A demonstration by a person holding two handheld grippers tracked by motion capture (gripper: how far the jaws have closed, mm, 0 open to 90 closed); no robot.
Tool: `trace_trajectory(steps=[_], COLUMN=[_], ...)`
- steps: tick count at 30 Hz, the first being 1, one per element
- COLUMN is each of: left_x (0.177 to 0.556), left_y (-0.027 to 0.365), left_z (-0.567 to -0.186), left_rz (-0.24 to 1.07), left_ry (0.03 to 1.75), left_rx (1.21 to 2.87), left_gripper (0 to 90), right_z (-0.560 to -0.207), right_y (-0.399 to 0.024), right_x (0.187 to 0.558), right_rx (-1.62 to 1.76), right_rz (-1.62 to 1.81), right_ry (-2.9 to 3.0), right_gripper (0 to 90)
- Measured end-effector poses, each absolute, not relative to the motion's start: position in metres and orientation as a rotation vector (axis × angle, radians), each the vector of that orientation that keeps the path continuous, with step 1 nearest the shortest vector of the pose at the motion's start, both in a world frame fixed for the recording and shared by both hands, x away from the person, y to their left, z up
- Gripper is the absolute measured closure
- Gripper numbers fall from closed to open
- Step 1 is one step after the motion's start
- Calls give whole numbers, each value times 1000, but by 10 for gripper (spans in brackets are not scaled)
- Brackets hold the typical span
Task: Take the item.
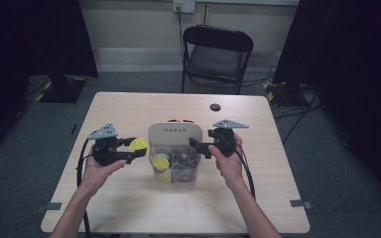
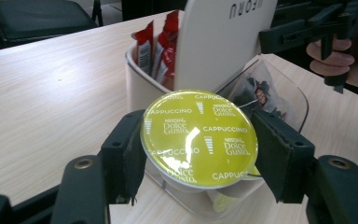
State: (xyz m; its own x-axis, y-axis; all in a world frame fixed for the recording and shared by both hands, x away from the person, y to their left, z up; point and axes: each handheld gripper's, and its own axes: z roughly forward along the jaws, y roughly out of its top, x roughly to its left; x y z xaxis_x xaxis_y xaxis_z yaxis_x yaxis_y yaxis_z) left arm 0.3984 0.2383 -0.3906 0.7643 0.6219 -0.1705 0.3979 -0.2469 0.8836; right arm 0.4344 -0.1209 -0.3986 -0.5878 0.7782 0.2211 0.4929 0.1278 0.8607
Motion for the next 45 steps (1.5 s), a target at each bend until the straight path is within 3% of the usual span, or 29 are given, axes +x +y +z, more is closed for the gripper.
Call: trace_trajectory(steps=[45], left_x=[432], left_y=[285], left_z=[-431], left_rz=[312], left_ry=[1009], left_rx=[1884], left_gripper=[384], right_z=[-399], right_y=[-121], right_x=[435], right_rx=[1244], right_rz=[1442], right_ry=[2133], right_gripper=[136])
